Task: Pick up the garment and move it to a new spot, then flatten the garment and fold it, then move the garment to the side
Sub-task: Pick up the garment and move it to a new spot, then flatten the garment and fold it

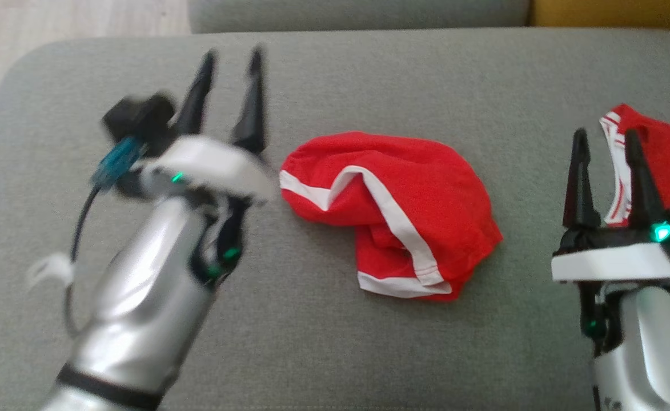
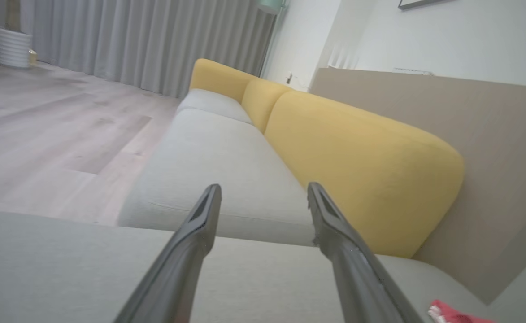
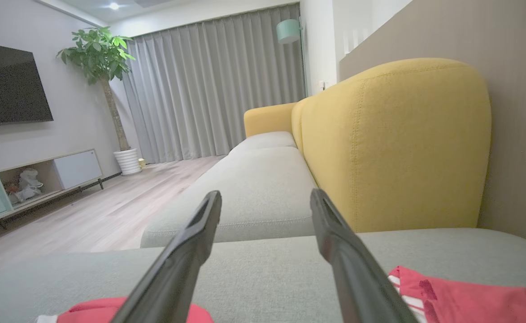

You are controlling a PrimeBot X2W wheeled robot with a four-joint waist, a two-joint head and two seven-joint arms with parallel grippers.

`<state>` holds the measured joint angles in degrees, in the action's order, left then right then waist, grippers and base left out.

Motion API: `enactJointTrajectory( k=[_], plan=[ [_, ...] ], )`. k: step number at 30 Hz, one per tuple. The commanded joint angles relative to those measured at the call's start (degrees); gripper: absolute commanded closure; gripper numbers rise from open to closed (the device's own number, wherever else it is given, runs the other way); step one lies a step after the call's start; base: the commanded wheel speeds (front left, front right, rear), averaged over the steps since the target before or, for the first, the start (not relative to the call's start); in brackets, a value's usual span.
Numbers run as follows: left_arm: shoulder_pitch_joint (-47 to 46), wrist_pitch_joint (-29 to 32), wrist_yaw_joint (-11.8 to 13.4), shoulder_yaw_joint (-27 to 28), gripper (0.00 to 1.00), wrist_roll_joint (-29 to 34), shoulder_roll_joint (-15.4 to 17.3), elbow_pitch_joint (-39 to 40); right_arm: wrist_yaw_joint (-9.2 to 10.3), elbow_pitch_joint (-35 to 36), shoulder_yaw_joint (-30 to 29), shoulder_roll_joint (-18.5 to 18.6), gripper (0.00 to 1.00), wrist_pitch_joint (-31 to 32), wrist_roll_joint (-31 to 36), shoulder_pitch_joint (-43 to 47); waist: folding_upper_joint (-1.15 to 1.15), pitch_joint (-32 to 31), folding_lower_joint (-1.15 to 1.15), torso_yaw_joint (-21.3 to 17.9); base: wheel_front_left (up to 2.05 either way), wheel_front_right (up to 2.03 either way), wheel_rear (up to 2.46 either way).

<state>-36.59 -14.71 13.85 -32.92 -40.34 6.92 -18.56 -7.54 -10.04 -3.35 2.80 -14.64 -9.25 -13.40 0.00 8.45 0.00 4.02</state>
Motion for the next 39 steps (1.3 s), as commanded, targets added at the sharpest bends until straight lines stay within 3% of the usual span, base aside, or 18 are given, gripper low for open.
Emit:
enactJointTrajectory(
  k=[1, 6, 12, 15, 25, 37, 38, 39],
  plan=[
    [1.37, -0.29, -1.29, 3.65, 0.0, 2.32, 2.84, 1.74, 0.05, 1.62, 2.0, 0.08, 0.0, -0.35, 0.25, -0.01, 0.0, -1.3, 0.0, 1.37, 0.0, 0.0, 0.0],
    [9.28, -0.29, -3.98, 8.26, 0.0, 5.72, 4.61, 2.83, 0.05, 1.48, 3.16, 0.08, 0.0, -0.36, -0.01, 2.0, 0.0, -2.42, 0.0, 2.03, 0.0, 0.0, 0.0],
    [21.9, -0.29, -7.99, 18.92, 0.0, 10.34, 0.53, 5.57, 0.05, 1.67, 4.78, 0.08, 0.0, -0.36, -0.12, 5.08, 0.0, -3.1, 0.0, 2.34, 0.0, 0.0, 0.0],
    [22.56, -0.29, -9.82, 20.92, 0.0, 12.24, -0.73, 5.39, 0.05, 1.87, 6.84, 0.08, 0.0, -0.32, 0.08, 5.32, 0.0, -3.12, 0.0, 2.43, 0.0, 0.0, 0.0],
    [22.31, -0.29, -13.52, 25.58, 0.0, 14.76, -3.37, 3.25, 0.05, 0.37, 23.52, 2.6, 0.0, 4.43, 2.75, 5.82, 0.0, -1.78, 0.0, 2.78, 0.0, 0.0, 0.0],
    [21.16, -0.29, -14.9, 26.12, 0.0, 13.83, -4.01, 2.49, 0.05, -8.33, 23.26, 2.3, 0.0, 10.17, 10.9, 0.96, 0.0, 0.55, 0.0, 5.53, 0.0, 0.0, 0.0],
    [21.2, -0.29, -14.8, 26.13, 0.0, 13.66, -4.02, 2.45, 0.05, -8.67, 22.79, 2.19, 0.09, 10.33, 11.04, 0.89, 0.0, 0.62, 0.0, 5.64, 0.0, 0.0, 0.0],
    [21.26, -0.29, -14.75, 26.13, 0.0, 13.53, -4.02, 2.41, 0.05, -8.9, 22.42, 2.12, 0.69, 10.47, 11.06, 0.85, 0.0, 0.69, 0.0, 5.71, 0.0, 0.0, 0.0]
  ],
)
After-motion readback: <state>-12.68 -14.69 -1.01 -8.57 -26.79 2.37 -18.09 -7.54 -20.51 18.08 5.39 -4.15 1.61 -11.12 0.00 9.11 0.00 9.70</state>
